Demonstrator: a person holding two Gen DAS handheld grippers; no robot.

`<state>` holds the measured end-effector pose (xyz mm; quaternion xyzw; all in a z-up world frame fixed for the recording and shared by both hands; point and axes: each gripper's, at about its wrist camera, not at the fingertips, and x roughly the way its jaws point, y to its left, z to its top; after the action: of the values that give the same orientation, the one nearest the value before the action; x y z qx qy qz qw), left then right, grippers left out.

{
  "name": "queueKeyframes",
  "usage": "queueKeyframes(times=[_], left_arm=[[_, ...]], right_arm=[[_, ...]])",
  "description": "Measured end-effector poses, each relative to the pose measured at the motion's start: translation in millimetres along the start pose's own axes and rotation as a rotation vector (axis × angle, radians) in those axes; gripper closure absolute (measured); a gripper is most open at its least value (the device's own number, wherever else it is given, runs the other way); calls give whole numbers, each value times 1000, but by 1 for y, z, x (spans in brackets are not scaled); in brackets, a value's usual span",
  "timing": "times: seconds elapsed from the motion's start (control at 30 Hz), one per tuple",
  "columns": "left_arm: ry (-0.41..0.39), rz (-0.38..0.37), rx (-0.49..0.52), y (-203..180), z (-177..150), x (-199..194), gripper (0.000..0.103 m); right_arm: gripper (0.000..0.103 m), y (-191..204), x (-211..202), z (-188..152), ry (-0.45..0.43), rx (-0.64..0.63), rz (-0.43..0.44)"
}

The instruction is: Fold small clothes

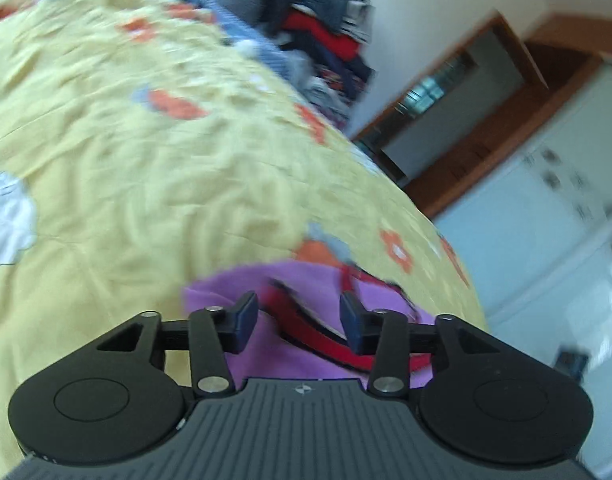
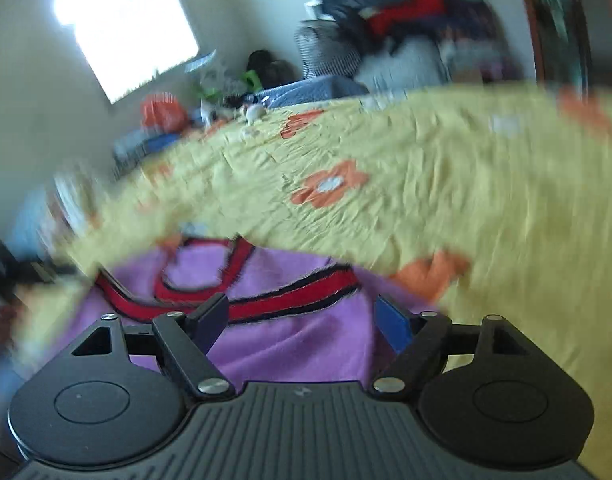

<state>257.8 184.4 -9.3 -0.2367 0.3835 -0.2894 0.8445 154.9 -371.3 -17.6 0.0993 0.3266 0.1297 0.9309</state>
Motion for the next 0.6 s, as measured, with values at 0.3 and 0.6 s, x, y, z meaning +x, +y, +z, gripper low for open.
queueKeyframes(times=[0.3,0.6], left_arm=[[73,129,298,-62,-43,47,30],[23,338,272,-35,-26,80,44]], right_arm=[[24,8,53,3,97,-174,-54],[98,35,60,-11,37,-346,-135]])
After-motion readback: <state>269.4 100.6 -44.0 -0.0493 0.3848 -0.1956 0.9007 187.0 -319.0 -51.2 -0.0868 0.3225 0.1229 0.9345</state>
